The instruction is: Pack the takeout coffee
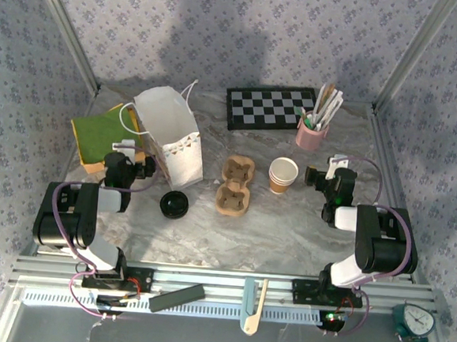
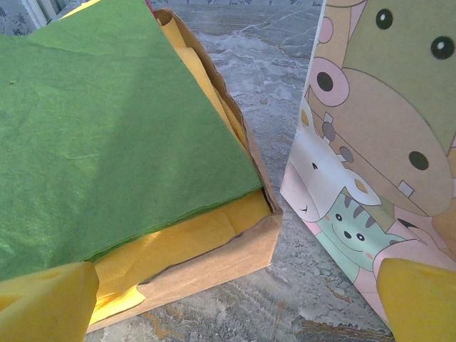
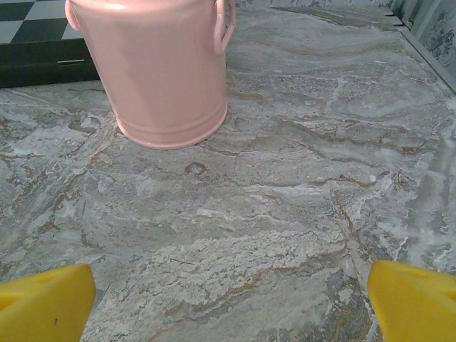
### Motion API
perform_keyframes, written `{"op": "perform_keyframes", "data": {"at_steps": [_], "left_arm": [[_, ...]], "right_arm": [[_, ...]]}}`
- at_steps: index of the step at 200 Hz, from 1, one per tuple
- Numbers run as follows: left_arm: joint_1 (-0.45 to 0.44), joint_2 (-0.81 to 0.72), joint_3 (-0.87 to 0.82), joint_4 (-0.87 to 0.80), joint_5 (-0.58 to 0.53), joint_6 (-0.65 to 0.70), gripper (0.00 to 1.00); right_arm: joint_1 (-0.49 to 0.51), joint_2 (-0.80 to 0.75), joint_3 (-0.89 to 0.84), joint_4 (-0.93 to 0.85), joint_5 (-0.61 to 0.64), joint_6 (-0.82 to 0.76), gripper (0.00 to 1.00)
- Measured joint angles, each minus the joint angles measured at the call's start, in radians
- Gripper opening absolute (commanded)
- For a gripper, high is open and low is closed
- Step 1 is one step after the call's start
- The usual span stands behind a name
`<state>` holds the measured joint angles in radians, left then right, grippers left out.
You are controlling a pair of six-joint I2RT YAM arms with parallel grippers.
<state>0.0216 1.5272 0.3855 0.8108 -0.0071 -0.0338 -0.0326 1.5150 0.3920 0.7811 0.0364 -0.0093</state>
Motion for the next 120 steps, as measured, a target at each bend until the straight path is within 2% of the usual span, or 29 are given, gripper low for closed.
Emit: {"op": "perform_keyframes", "data": {"at_steps": [57,89,120], "left_arm": [[0.011,-0.011,0.011,-0.043,-0.002,-0.002,1.0],[0.011,-0.185,0.102,-0.315,-0.077,-0.047,1.0],[0.011,-0.399,0.266,-0.647,-0.187,-0.174,1.0]], "right_arm": [[0.0,-0.002,0.0,-0.003,0.002,0.0,1.0],[0.0,-0.103,0.063,-0.216,0.056,0.023,1.0],[-0.022,-0.253,0.197,-0.45,0.103,0.156,1.0]]}}
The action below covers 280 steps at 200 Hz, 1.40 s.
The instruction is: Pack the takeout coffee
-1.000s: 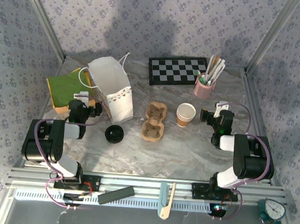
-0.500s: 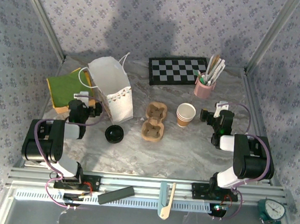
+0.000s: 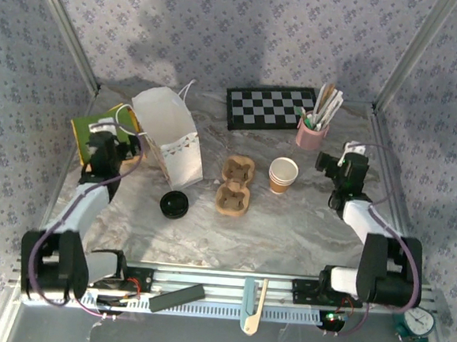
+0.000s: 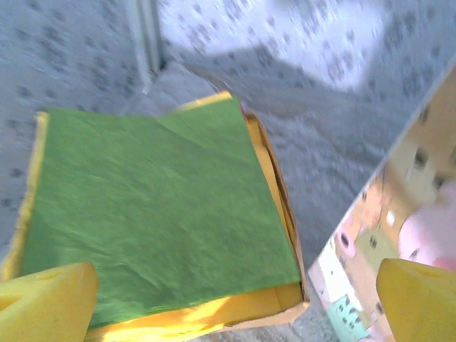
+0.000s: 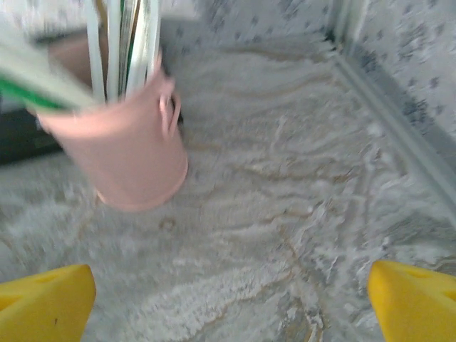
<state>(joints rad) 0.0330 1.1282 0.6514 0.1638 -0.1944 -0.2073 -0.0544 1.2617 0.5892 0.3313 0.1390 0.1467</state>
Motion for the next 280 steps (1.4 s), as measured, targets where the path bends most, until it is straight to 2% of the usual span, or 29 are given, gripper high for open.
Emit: {"op": "perform_keyframes", "data": {"at_steps": [23,41,59,82,104,118,153,162,181,204,221,239,255,280], "left_arm": [[0.014,-0.151,0.079,-0.258,-0.047,-0.131,1.0],[0.033,-0.255,0.133,-0.439,-0.039,-0.209,1.0],[0.037,-0.33,0.186,-0.575,-0.01,-0.273,1.0],[0.009,-0.372,0.255,-0.694,0.042,-0.343,1.0],[-0.108,-0.356,0.337,-0.789,0.041,-0.394,0.99],[-0.247,-0.311,0.412,-0.852,0.001,-0.42,0.99],[-0.629,-0.134,0.626,-0.951,-0.159,-0.465,1.0],[-0.7,-0.083,0.667,-0.958,-0.187,-0.474,1.0],[-0.812,0.02,0.737,-0.976,-0.215,-0.496,1.0],[-0.894,0.121,0.781,-0.979,-0.221,-0.518,1.0],[-0.93,0.185,0.786,-0.978,-0.214,-0.547,1.0],[-0.94,0.234,0.785,-0.975,-0.198,-0.57,1.0],[-0.945,0.249,0.777,-0.97,-0.179,-0.577,1.0],[-0.948,0.25,0.771,-0.966,-0.157,-0.58,1.0]], "right_arm": [[-0.02,-0.099,0.088,-0.186,0.013,0.166,1.0],[-0.034,-0.107,0.212,-0.378,-0.003,0.272,1.0],[-0.027,-0.079,0.355,-0.54,-0.02,0.323,1.0],[0.031,-0.058,0.48,-0.679,-0.041,0.337,1.0],[0.112,-0.038,0.548,-0.787,-0.065,0.335,0.97],[0.169,0.002,0.605,-0.864,-0.067,0.327,0.91],[0.294,0.1,0.7,-1.005,-0.058,0.295,0.6],[0.307,0.115,0.709,-1.036,-0.061,0.3,0.51],[0.313,0.137,0.713,-1.092,-0.071,0.291,0.45],[0.319,0.158,0.713,-1.149,-0.077,0.29,0.37],[0.324,0.173,0.713,-1.18,-0.082,0.286,0.36],[0.326,0.193,0.713,-1.198,-0.092,0.286,0.36],[0.327,0.221,0.713,-1.207,-0.102,0.284,0.29],[0.327,0.266,0.713,-1.215,-0.11,0.282,0.25]]}}
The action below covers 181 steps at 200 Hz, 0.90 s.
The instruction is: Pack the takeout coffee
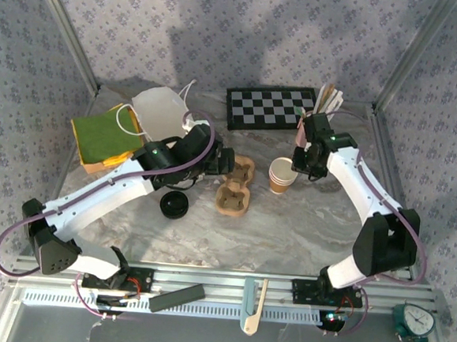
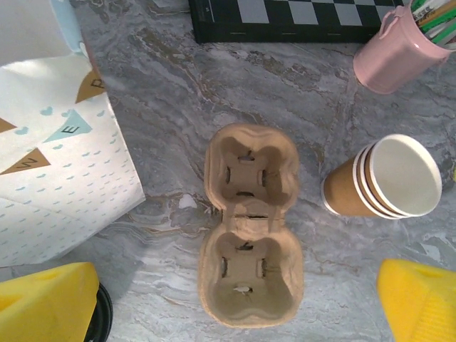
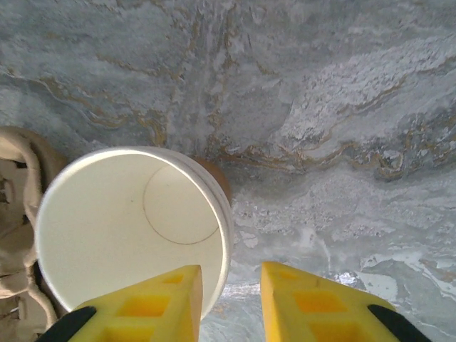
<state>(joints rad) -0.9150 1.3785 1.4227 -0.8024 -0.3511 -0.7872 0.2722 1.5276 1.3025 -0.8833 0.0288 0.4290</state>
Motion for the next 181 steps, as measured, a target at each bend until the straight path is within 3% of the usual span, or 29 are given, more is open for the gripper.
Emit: {"op": "perform_keyframes", "data": {"at_steps": [49,122,181], "left_arm": [[-0.002,0.013,0.0,-0.001,0.004,0.001,1.0],[-0.002,0.022,0.0,0.0,0.007,0.001,1.0],[-0.002,0.051,0.0,0.002,0.015,0.008,1.0]], "right_arm": [[0.002,0.064,0.003,-0.005,-0.004,0.0,0.21],[0.0,0.077,0.013,-0.004,-0.02,0.009,0.0],[-0.035,0.046,0.01,0.01,-0.087,0.02,0.0]]}}
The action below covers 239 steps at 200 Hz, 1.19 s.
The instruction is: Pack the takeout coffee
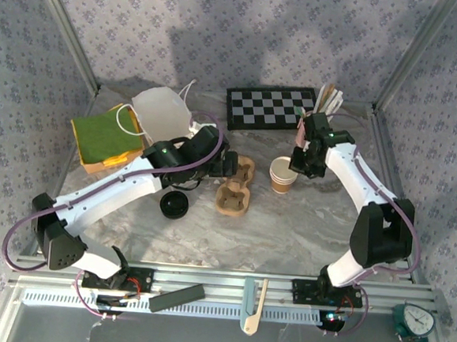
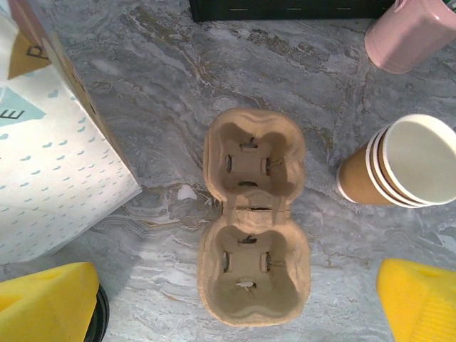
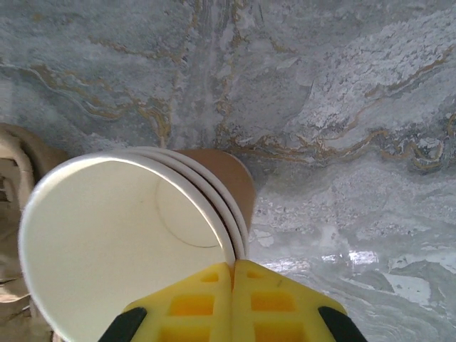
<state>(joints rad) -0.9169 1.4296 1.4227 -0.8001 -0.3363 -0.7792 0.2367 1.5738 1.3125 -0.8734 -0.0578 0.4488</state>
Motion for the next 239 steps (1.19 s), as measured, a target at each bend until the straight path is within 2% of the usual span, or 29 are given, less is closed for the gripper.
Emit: {"op": "perform_keyframes", "data": {"at_steps": [59,108,121,143,149,168,181,222,239], "left_arm": [[0.008,0.037,0.001,0.043,0.048,0.019,0.99],[0.124,0.119,-0.01,0.213,0.3,-0.039,0.86],[0.132,0.147,-0.01,0.253,0.345,-0.055,0.82],[0.129,0.198,-0.005,0.29,0.418,-0.07,0.81],[0.129,0.213,-0.001,0.294,0.435,-0.072,0.77],[0.129,0.243,0.007,0.311,0.471,-0.084,0.75],[0.129,0.254,0.01,0.32,0.486,-0.089,0.69],[0.13,0.293,0.054,0.335,0.525,-0.094,0.68],[0.13,0.305,0.069,0.341,0.535,-0.093,0.6]], "right_arm": [[-0.043,-0.109,-0.019,0.04,-0.078,0.015,0.0],[-0.043,-0.127,-0.062,0.055,-0.108,0.015,0.0],[-0.043,-0.129,-0.072,0.058,-0.116,0.015,0.0],[-0.045,-0.138,-0.084,0.063,-0.135,0.016,0.0],[-0.047,-0.142,-0.086,0.063,-0.141,0.016,0.0],[-0.048,-0.167,-0.097,0.076,-0.149,0.016,0.0],[-0.054,-0.179,-0.103,0.08,-0.154,0.016,0.0],[-0.087,-0.197,-0.173,0.112,-0.174,0.023,0.0],[-0.093,-0.196,-0.181,0.108,-0.183,0.024,0.0]]}}
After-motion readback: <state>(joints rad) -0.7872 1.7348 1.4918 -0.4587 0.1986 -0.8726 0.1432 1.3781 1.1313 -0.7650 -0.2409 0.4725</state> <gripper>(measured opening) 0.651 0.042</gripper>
